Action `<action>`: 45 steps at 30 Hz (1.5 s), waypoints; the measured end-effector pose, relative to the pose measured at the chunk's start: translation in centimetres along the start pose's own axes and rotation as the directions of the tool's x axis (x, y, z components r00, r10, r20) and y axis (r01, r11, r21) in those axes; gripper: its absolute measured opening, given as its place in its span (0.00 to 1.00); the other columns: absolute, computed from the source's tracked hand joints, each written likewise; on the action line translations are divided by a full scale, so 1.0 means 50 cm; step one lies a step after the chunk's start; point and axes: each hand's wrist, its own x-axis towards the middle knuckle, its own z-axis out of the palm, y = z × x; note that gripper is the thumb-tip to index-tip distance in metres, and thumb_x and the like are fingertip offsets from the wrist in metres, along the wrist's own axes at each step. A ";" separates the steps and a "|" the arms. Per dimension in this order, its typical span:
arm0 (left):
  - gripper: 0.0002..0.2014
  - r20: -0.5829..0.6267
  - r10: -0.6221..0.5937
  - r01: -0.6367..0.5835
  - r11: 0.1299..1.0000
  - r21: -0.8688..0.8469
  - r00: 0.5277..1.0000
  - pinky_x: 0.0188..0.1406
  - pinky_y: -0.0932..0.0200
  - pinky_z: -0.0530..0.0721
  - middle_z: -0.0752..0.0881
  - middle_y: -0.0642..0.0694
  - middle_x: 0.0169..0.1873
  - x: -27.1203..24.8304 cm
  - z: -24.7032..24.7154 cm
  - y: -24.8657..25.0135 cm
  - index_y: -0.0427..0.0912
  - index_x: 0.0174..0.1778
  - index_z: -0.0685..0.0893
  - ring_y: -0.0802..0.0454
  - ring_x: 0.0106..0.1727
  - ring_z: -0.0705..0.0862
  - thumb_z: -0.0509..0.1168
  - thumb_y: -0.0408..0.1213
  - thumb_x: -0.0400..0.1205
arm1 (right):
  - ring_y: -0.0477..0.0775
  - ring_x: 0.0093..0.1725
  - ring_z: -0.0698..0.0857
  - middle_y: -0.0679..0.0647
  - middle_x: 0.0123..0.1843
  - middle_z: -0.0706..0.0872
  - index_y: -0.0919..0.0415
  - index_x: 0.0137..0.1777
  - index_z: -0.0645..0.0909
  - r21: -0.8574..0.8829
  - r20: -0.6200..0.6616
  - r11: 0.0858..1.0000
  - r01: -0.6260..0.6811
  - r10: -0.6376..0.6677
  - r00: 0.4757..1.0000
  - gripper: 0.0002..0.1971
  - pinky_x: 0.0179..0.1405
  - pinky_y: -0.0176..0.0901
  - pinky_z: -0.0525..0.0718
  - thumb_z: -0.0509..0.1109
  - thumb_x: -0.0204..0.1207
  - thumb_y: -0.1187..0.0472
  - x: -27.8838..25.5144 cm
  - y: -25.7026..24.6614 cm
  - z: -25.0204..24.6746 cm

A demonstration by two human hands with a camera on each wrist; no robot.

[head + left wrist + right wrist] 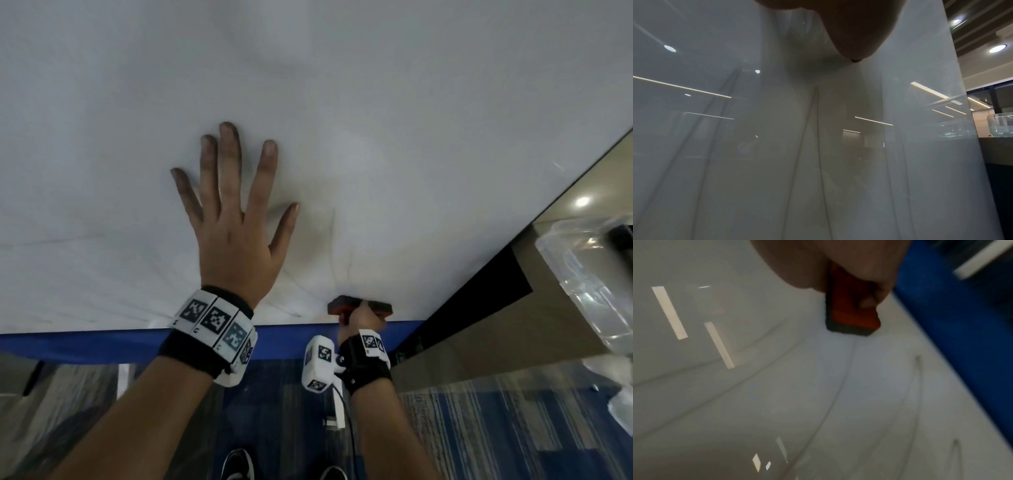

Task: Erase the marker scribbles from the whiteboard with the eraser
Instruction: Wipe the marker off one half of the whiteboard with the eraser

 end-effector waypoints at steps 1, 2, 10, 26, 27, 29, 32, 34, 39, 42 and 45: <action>0.34 0.000 -0.005 0.005 1.000 -0.006 1.000 0.83 0.22 0.52 0.62 0.26 0.84 0.000 0.001 0.002 0.45 0.87 0.58 0.30 0.86 0.55 0.63 0.54 0.89 | 0.63 0.56 0.87 0.60 0.64 0.84 0.62 0.85 0.63 0.054 -0.009 0.992 0.114 -0.113 0.994 0.37 0.50 0.49 0.87 0.75 0.79 0.58 -0.026 -0.010 0.019; 0.34 0.002 -0.009 0.009 1.000 -0.014 1.000 0.83 0.22 0.52 0.61 0.26 0.84 0.000 0.001 0.003 0.45 0.87 0.58 0.30 0.86 0.54 0.63 0.53 0.89 | 0.62 0.64 0.84 0.59 0.71 0.78 0.58 0.86 0.58 0.049 -0.004 0.976 0.213 -0.213 0.977 0.40 0.61 0.53 0.85 0.76 0.79 0.61 -0.055 -0.023 0.034; 0.35 0.073 0.043 -0.041 0.999 -0.025 0.996 0.86 0.26 0.52 0.54 0.35 0.87 -0.020 -0.019 -0.015 0.48 0.88 0.57 0.37 0.89 0.51 0.64 0.51 0.89 | 0.57 0.64 0.77 0.55 0.75 0.72 0.60 0.87 0.59 -0.093 -0.063 0.987 0.133 -0.139 0.988 0.34 0.65 0.48 0.77 0.70 0.85 0.68 -0.027 -0.004 -0.004; 0.29 -0.011 0.083 -0.082 0.940 -0.330 0.997 0.80 0.25 0.64 0.62 0.32 0.85 -0.023 -0.090 -0.091 0.43 0.80 0.71 0.34 0.87 0.61 0.71 0.33 0.83 | 0.57 0.66 0.73 0.68 0.69 0.74 0.50 0.73 0.75 -0.140 0.591 -0.071 0.988 -0.806 0.026 0.27 0.73 0.29 0.69 0.80 0.76 0.64 -0.289 -0.059 0.075; 0.28 -0.052 0.049 -0.063 0.951 -0.304 0.997 0.79 0.25 0.65 0.63 0.30 0.84 -0.016 -0.102 -0.107 0.42 0.79 0.72 0.31 0.87 0.62 0.72 0.34 0.83 | 0.56 0.66 0.74 0.66 0.69 0.73 0.50 0.74 0.74 -0.172 0.542 0.006 0.985 -0.834 0.100 0.28 0.73 0.35 0.75 0.80 0.76 0.63 -0.269 -0.060 0.063; 0.27 -0.129 -0.023 -0.009 0.970 -0.242 0.991 0.80 0.26 0.64 0.63 0.26 0.83 0.001 -0.122 -0.140 0.41 0.79 0.73 0.27 0.85 0.62 0.72 0.37 0.84 | 0.58 0.66 0.77 0.57 0.69 0.70 0.49 0.79 0.70 -0.220 0.379 0.307 0.926 -0.848 0.371 0.33 0.67 0.59 0.85 0.79 0.77 0.63 -0.230 -0.060 0.038; 0.28 -0.185 -0.116 0.080 0.978 -0.191 0.976 0.81 0.27 0.63 0.61 0.23 0.81 0.023 -0.139 -0.183 0.38 0.79 0.74 0.24 0.85 0.61 0.71 0.44 0.85 | 0.61 0.66 0.80 0.52 0.69 0.68 0.56 0.86 0.62 -0.244 0.178 0.524 0.816 -0.803 0.569 0.38 0.64 0.70 0.85 0.76 0.80 0.64 -0.218 -0.059 0.032; 0.31 -0.142 -0.185 0.162 0.974 -0.158 0.972 0.83 0.29 0.60 0.60 0.23 0.83 0.025 -0.135 -0.203 0.40 0.83 0.71 0.27 0.86 0.58 0.69 0.51 0.86 | 0.64 0.67 0.79 0.56 0.69 0.69 0.53 0.84 0.63 -0.219 0.210 0.457 0.862 -0.841 0.499 0.37 0.64 0.69 0.85 0.77 0.79 0.65 -0.256 -0.059 0.056; 0.35 -0.100 -0.179 0.165 0.978 -0.130 0.979 0.84 0.26 0.57 0.59 0.22 0.84 0.011 -0.101 -0.224 0.42 0.86 0.65 0.25 0.87 0.56 0.68 0.53 0.86 | 0.61 0.65 0.74 0.70 0.66 0.75 0.50 0.71 0.74 -0.130 0.654 -0.124 0.984 -0.756 -0.009 0.27 0.64 0.36 0.70 0.81 0.76 0.63 -0.379 -0.018 0.115; 0.35 -0.107 -0.186 0.169 0.974 -0.148 0.977 0.84 0.25 0.56 0.60 0.21 0.83 0.006 -0.090 -0.226 0.42 0.86 0.65 0.24 0.86 0.57 0.68 0.52 0.86 | 0.63 0.65 0.75 0.70 0.67 0.75 0.50 0.71 0.73 -0.162 0.633 -0.113 0.980 -0.774 0.015 0.28 0.67 0.39 0.71 0.81 0.75 0.64 -0.324 0.002 0.099; 0.35 -0.098 -0.186 0.171 0.974 -0.150 0.978 0.85 0.26 0.55 0.60 0.21 0.83 0.000 -0.079 -0.228 0.42 0.86 0.64 0.24 0.86 0.57 0.67 0.53 0.87 | 0.62 0.68 0.78 0.57 0.71 0.73 0.44 0.76 0.69 -0.258 0.423 0.358 0.897 -0.793 0.438 0.35 0.72 0.63 0.81 0.78 0.76 0.71 -0.240 0.050 0.055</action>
